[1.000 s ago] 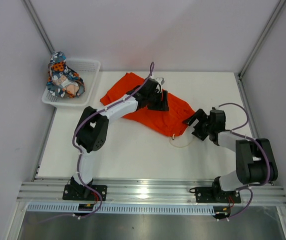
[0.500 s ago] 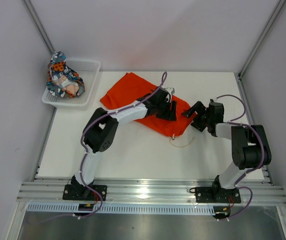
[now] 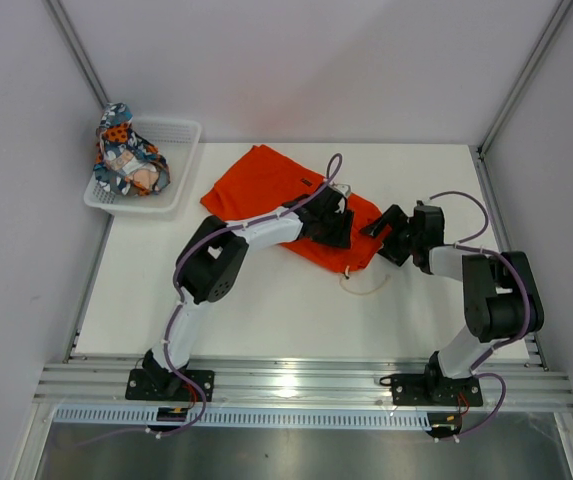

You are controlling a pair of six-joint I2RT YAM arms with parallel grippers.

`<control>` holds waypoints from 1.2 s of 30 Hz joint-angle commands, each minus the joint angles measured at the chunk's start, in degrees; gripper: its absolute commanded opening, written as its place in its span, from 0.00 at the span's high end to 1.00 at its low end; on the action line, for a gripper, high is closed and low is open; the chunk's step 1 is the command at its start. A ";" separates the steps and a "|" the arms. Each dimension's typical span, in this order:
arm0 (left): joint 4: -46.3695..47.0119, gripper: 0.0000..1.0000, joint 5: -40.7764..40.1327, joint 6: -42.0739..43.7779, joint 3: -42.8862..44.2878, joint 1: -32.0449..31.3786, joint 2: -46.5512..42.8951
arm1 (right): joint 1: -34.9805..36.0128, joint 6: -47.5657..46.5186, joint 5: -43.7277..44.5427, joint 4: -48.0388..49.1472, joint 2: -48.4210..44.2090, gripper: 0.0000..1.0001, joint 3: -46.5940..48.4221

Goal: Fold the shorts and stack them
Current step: Fold the shorts

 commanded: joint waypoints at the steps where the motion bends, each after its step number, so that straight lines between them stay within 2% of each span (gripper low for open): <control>1: -1.69 0.37 -2.24 0.93 2.15 -0.51 1.74 | 0.59 1.35 -1.77 -5.61 3.25 0.04 -1.42; 4: -1.60 0.37 -3.21 0.58 1.36 -0.68 2.62 | 0.94 4.15 -4.59 -0.35 5.80 0.05 -3.09; 11: -0.55 0.37 -4.35 1.11 -0.05 -1.47 3.24 | 3.05 7.75 -3.98 3.70 5.37 0.07 -6.69; 18: -0.28 0.37 -4.09 1.11 0.04 -1.65 4.03 | 2.96 14.00 -5.30 19.08 6.59 0.10 -15.30; 26: 0.59 0.38 -1.54 0.84 -0.05 -1.65 4.03 | 2.87 15.77 -6.79 29.37 10.64 0.14 -14.44; 27: 0.59 0.38 -1.28 0.58 -0.22 -1.65 3.94 | 2.79 15.50 -6.53 28.94 11.25 0.17 -13.99; 30: 1.91 0.38 -0.75 -0.29 -2.06 -1.65 2.72 | 2.52 14.80 -5.56 28.24 11.52 0.33 -13.03; 31: 1.91 0.38 -0.31 -0.56 -2.24 -1.65 2.36 | 2.44 14.54 -5.39 28.06 11.00 0.44 -12.94; 33: 1.57 0.38 -0.05 -1.44 -3.38 -1.56 0.70 | 1.91 14.10 -4.60 25.53 10.21 0.58 -12.67; 34: 1.47 0.38 -0.22 -1.88 -3.91 -1.39 -0.01 | 1.65 13.57 -4.25 24.20 8.98 0.70 -12.41; 36: 2.35 0.38 0.91 -3.54 -4.88 -0.34 -2.99 | 0.94 11.47 -3.63 18.78 7.40 0.84 -10.84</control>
